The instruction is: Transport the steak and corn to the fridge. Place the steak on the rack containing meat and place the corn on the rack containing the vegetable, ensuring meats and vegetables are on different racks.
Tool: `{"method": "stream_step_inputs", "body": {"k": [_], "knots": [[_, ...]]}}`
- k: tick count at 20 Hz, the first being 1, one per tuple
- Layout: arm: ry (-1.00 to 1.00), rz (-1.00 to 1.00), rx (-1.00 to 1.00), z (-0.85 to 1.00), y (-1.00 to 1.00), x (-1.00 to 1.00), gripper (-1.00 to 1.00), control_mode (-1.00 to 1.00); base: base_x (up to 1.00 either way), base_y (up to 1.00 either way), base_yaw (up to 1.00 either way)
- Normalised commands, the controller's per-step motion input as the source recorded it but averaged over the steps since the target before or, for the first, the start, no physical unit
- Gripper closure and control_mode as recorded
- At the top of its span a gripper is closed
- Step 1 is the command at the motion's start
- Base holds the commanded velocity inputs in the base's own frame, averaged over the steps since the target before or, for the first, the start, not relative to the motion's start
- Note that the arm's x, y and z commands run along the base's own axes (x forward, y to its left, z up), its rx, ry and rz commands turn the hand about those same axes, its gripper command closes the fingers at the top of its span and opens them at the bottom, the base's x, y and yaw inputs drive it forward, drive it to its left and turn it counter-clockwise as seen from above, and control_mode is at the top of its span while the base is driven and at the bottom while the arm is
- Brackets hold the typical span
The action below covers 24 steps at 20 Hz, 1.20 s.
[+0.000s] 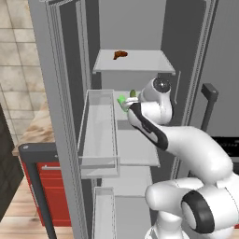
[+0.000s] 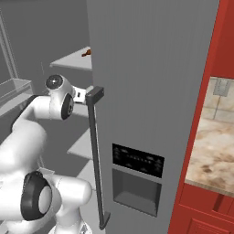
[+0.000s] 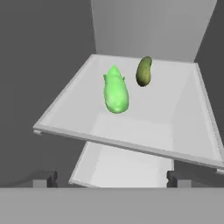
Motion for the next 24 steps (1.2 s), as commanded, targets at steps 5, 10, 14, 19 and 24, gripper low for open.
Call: {"method": "stream_step_inputs", "body": {"k": [5,10,14,19,24], "knots": [[0.03,0.00,0.00,0.12,-0.09,-0.90,-1.00,-1.00,0.00,0.00,0.00],[0.00,0.00,0.00,0.32,0.00,-0.95,-1.00,-1.00,0.00,0.00,0.00],[0.00,0.00,0.00,0.34,0.00,-0.84,-1.00,-1.00,0.00,0.00,0.00],[0.03,0.00,0.00,0.32,0.00,-0.71,-1.00,-1.00,0.00,0.00,0.00],[0.05,0.00,0.00,0.31,-0.11,-0.63,-1.00,-1.00,0.00,0.00,0.00]]}}
